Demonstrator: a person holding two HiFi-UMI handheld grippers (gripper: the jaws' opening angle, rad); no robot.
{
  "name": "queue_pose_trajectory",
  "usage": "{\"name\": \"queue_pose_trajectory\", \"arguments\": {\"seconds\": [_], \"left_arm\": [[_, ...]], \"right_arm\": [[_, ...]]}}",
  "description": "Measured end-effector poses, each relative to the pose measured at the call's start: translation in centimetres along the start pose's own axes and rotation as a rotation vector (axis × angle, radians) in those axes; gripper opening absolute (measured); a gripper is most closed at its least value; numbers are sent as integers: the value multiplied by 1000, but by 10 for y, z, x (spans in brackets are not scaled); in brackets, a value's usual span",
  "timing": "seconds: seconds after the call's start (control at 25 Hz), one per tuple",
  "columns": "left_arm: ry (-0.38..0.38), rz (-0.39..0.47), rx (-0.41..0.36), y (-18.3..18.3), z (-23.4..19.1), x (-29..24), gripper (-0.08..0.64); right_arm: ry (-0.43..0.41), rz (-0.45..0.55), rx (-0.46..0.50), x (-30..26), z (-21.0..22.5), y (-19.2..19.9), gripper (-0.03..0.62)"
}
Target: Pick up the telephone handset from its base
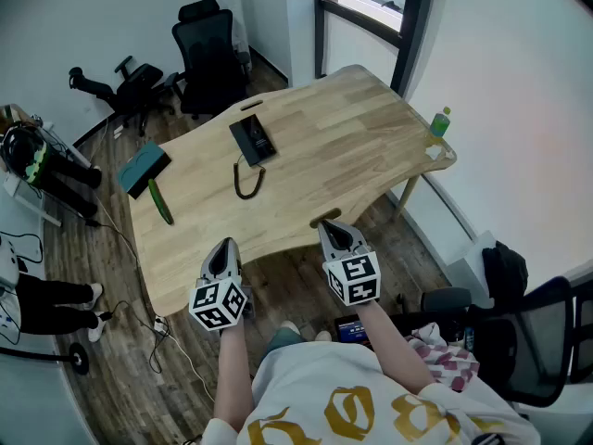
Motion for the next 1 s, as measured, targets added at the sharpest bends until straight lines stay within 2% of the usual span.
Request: {"name": "queue_pose_trajectory", "arguments": {"seconds": [0.12,0.24,0.36,0.52,0.76,1.0], "left_arm": [[-2,-7,-8,3,3,3,6],[-8,-22,-25,3,4,1,6],[-28,-17,-8,2,4,6,6],[-41,-6,4,2,7,11,6],[-64,-10,25,7,11,13,6],[-51,-12,53,3,1,-4,6]], "right_arm": [[-12,-11,47,-1,7,2,5],[-41,-31,152,-7,12,-3,5],[-82,-28,198,-8,12,-11,5],[-106,-16,183,-7,8,-15,5],[-92,21,37,-10,8,-7,5],[-79,13,81,-31,11,-7,5]]}}
Point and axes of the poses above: the fingertips, and each gripper's own axes: x backward along the fingers, z to its right, y out of its underside, the point moved 9 cm from there along x, backward along the fingers, and after that the axes turned 3 degrees about -z, right-handed, at the moved point
